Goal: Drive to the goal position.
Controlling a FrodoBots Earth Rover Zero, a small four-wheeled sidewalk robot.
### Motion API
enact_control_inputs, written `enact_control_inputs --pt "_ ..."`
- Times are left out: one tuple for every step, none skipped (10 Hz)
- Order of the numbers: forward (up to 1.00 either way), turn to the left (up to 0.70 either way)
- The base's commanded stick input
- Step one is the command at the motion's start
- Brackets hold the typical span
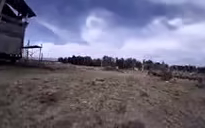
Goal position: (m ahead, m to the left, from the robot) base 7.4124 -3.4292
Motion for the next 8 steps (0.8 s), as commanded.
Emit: enact_control_inputs --pt "0.7 0.0" --pt "0.7 0.0" --pt "0.7 0.0" --pt "0.7 0.0" --pt "0.7 0.0" --pt "0.7 0.0" --pt "0.7 0.0" --pt "0.7 0.0"
